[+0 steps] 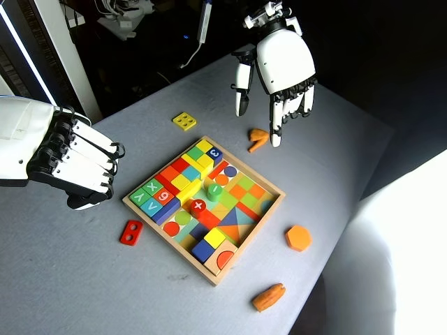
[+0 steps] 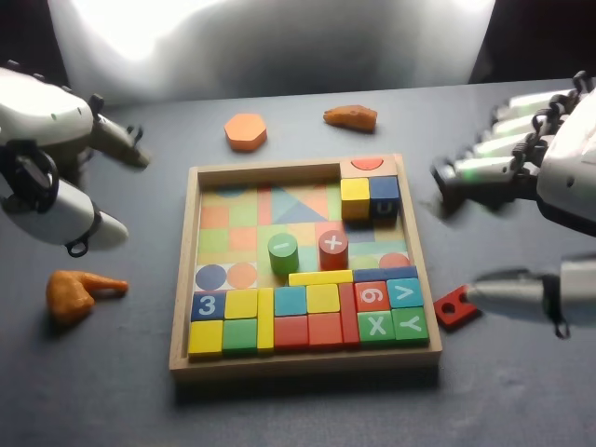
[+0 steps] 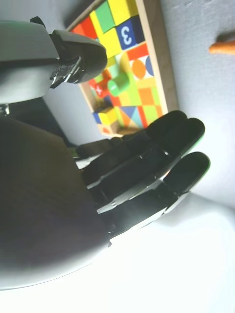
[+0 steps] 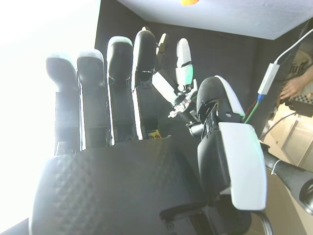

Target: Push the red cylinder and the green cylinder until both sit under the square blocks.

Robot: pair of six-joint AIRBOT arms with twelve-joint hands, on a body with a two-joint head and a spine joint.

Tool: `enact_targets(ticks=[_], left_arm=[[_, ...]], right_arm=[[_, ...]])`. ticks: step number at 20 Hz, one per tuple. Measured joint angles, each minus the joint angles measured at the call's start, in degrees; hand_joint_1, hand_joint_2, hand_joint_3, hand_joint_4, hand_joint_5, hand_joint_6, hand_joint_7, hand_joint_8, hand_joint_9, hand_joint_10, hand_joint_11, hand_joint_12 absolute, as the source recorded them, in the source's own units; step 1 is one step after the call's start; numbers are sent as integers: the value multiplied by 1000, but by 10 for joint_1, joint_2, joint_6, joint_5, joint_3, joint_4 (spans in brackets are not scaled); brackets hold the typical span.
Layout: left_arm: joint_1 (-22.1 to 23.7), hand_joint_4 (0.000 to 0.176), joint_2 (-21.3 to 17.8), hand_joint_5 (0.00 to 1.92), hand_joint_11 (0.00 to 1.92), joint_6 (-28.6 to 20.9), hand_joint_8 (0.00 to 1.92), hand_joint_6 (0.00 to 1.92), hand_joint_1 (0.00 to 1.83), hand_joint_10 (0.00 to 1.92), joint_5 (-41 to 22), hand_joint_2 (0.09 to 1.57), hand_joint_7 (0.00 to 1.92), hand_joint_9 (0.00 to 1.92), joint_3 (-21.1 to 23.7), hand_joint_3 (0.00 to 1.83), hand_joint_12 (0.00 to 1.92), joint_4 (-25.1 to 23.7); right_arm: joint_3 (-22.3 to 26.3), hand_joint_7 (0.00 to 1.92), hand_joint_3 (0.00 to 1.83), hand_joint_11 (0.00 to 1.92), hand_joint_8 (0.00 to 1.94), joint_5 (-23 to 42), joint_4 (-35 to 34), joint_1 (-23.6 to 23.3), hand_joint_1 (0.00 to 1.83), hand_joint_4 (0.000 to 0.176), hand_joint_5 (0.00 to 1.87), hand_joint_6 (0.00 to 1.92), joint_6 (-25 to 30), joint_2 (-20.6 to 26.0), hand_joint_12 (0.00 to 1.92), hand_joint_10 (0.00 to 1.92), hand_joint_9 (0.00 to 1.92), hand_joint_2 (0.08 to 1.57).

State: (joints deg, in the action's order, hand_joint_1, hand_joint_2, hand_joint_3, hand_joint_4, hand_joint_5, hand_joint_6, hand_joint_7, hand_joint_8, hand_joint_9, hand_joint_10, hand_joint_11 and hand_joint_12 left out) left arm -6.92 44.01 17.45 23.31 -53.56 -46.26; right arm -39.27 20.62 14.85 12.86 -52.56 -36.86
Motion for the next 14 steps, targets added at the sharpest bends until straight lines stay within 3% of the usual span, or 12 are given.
enact_targets(ticks=[2, 4, 5, 7, 10, 12, 14], left_arm=[[0, 32, 0, 3, 0, 0, 1, 1, 518, 4, -7, 1261, 69, 128, 0, 9, 570, -7], [0, 41, 0, 0, 0, 0, 0, 0, 499, 2, -8, 1270, 58, 128, 0, 9, 578, -4], [-2, 47, 0, 0, 0, 0, 1, 0, 490, 3, -6, 1278, 60, 131, 0, 10, 577, -4], [-2, 48, 0, 4, 0, 0, 3, 1, 482, 3, -6, 1275, 72, 137, 0, 5, 614, -4], [-2, 44, 0, 10, 0, 0, 2, 3, 494, 2, 7, 1280, 66, 138, 1, 5, 600, -3], [-2, 46, 0, 27, 0, 0, 5, 5, 499, 6, 8, 1276, 86, 159, 3, 1, 676, -4], [-2, 44, 0, 40, 0, 0, 2, 3, 492, 3, 6, 1281, 82, 166, 10, 1, 695, 5]], right_arm=[[0, 125, 12, 0, 5, 0, -1, -2, 243, 0, 27, 79, 2, 0, 638, 307, 0, 1283], [0, 116, 2, 0, 1, -15, 0, -2, 229, 0, 36, 62, 3, 2, 696, 296, 0, 1279], [-1, 64, 1, 0, 6, -44, 17, -4, 198, 0, 13, 44, 16, -3, 478, 147, 12, 1279], [-2, 16, 0, 0, 2, -95, 43, -5, 116, 0, 2, 21, 43, -14, 55, 29, 2, 1263], [-23, 0, 0, 0, 0, -115, 27, -11, 19, 0, 1, 1, 54, -42, 0, 0, 0, 1227], [-31, 0, 0, 0, 0, -134, -18, -11, 0, 0, 0, 0, -1, -63, 0, 0, 0, 1205], [-40, 0, 0, 0, 0, -140, -109, 3, 0, 0, 20, 8, -111, -98, 0, 0, 0, 1185]])
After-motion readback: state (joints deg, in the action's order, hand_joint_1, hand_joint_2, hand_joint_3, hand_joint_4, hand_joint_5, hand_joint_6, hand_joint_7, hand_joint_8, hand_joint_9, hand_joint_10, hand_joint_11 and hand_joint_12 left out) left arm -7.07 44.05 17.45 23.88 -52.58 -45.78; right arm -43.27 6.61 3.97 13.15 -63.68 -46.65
